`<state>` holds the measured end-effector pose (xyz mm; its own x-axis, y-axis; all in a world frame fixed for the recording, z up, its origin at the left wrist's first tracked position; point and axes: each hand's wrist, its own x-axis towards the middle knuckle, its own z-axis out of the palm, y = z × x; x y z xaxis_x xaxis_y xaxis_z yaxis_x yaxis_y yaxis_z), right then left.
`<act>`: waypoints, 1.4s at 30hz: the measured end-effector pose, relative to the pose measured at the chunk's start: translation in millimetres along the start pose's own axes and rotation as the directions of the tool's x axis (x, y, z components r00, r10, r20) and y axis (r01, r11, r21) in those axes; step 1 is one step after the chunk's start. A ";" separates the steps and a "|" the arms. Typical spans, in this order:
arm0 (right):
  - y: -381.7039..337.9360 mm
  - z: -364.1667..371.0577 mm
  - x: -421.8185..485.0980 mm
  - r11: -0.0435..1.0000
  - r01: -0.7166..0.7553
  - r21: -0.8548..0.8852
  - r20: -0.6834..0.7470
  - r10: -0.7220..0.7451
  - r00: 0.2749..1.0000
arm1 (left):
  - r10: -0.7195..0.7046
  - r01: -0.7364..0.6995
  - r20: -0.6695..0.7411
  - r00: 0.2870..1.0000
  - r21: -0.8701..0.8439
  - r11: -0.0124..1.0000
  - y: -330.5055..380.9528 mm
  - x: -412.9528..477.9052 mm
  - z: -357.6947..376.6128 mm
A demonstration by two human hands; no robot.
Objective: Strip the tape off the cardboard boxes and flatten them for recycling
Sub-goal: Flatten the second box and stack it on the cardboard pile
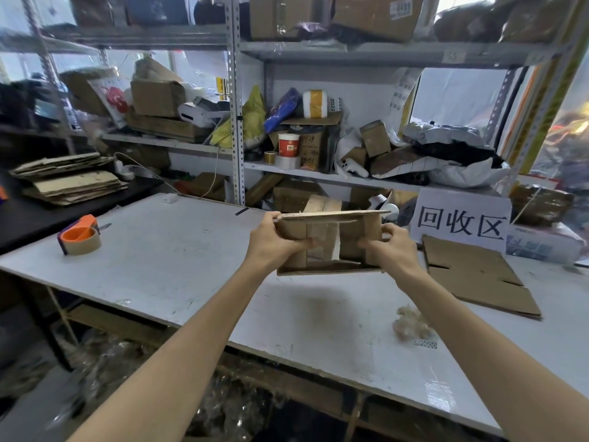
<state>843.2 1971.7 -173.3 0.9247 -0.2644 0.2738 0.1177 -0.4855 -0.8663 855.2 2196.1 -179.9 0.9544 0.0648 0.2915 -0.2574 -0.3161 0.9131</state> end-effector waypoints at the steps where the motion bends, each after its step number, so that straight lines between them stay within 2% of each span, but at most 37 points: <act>1: -2.0 -1.1 -0.1 1.000 0.016 0.010 -0.012 -0.016 1.000 | 0.003 -0.003 -0.004 1.000 0.027 1.000 0.3 0.8 1.0; 5: -2.1 -7.0 1.7 0.999 0.034 0.001 0.024 -0.034 0.999 | -0.007 0.006 0.032 0.999 0.027 1.000 2.7 3.5 1.8; 11: 6.7 -17.0 2.4 0.998 0.015 0.061 0.134 -0.023 0.991 | -0.046 0.076 0.158 0.986 -0.188 0.979 13.7 -0.9 -1.9; 14: 5.8 -23.3 0.1 0.965 -0.042 0.257 0.207 -0.013 0.978 | -0.038 0.135 0.296 0.954 -0.317 0.939 16.4 -2.7 -6.0; 16: 4.8 -30.5 -1.7 0.903 -0.107 0.415 0.264 -0.007 0.965 | -0.022 0.197 0.352 0.936 -0.471 0.860 14.0 -0.2 -8.1; 18: 3.8 -36.1 -2.5 0.842 -0.163 0.513 0.268 0.023 0.963 | -0.065 0.234 0.285 0.956 -0.612 0.756 9.2 3.5 -7.8; 19: 3.6 -37.4 -1.5 0.836 -0.172 0.521 0.253 0.041 0.967 | -0.092 0.229 0.240 0.966 -0.638 0.735 7.4 5.2 -7.0; 22: 8.2 -39.4 2.8 0.894 -0.096 0.438 0.158 0.029 0.987 | -0.136 0.218 0.178 0.975 -0.611 0.761 8.9 9.1 -0.6; 27: 8.4 -44.4 -1.0 0.928 0.031 0.372 0.118 -0.081 0.990 | -0.192 0.167 0.025 0.981 -0.604 0.779 12.4 19.5 3.0; 30: 2.2 -44.2 -3.2 0.909 -0.019 0.417 0.085 -0.018 0.996 | -0.247 0.225 0.046 0.968 -0.599 0.768 10.8 24.5 3.5; 32: 1.4 -42.6 -1.6 0.886 -0.076 0.458 0.100 0.034 0.994 | -0.262 0.267 0.082 0.962 -0.504 0.822 8.3 24.7 3.6; 37: 1.2 -38.5 5.4 0.923 -0.143 0.358 0.129 0.103 0.986 | -0.206 0.291 0.275 0.939 -0.320 0.902 2.7 19.5 3.1; 42: 1.5 -32.4 6.3 0.959 -0.157 0.236 0.039 0.152 0.988 | -0.213 0.247 0.213 0.953 -0.144 0.958 9.3 19.7 16.5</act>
<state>837.4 1942.4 -159.4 0.9451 -0.3030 0.1223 0.0531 -0.2270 -0.9724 874.1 2178.8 -170.3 0.9971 -0.0726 0.0223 -0.0330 -0.1502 0.9881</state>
